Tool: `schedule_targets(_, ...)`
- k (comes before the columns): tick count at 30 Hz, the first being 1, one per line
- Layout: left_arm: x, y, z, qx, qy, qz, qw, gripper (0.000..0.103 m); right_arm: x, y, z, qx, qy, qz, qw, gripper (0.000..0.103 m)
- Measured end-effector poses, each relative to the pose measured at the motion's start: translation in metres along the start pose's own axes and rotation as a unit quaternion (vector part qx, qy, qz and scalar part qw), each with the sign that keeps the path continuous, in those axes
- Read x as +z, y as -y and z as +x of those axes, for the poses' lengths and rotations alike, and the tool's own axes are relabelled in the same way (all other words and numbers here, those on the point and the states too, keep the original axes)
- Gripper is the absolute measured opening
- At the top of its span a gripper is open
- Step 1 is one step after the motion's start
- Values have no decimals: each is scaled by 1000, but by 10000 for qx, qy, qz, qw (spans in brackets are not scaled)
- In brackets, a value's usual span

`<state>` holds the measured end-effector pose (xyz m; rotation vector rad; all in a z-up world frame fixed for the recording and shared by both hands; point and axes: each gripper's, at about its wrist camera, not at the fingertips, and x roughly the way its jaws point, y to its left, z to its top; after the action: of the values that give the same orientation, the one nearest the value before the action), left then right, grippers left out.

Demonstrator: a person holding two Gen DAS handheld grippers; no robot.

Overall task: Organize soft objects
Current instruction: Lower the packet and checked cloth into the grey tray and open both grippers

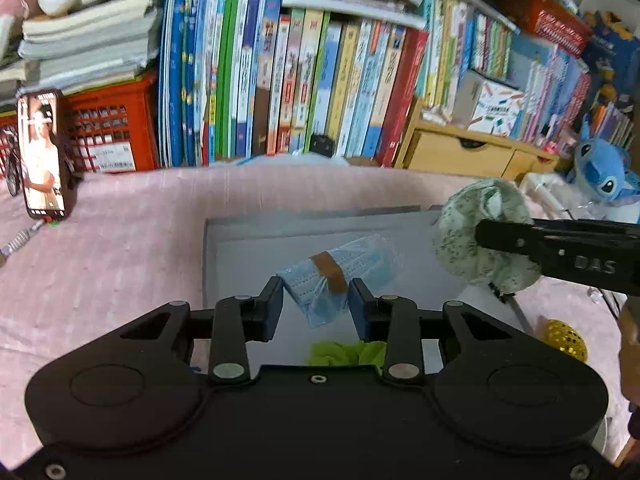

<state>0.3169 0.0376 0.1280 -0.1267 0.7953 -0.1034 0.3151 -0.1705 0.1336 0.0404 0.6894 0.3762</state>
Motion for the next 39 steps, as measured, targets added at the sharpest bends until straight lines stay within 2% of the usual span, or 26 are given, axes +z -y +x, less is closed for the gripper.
schedule_targets(7,2,1,32,50,-384,-56,9992,34,5,2,42,-57,-545,109,9984,46)
schedule_targets(15,-2,-3,52,-55,-794,-202,9966,34,11,-16,56,-209,-862,-306,9956,46)
schedule_targets(19,-6,-4,57,-136,-1002,-222,9946,34,8,-23,67,-178,-1287,-456,9905,46)
schedule_targets(24,-8,-7,59,-176,-1078,-298,9936,34,-2,-26,77,-176,-1528,-501,9868,47)
schedule_targets(29,-9,-9,57,-188,-1076,-296,9936,41,-7,-23,80,-167,-1549,-427,9869,52)
schedule_targets(31,-8,-8,54,-188,-1029,-262,9942,44,-6,-23,78,-129,-1518,-377,9876,59)
schedule_targets(39,-10,-3,34,-117,-754,-107,9970,55,-2,-25,58,66,-1257,-291,9916,65)
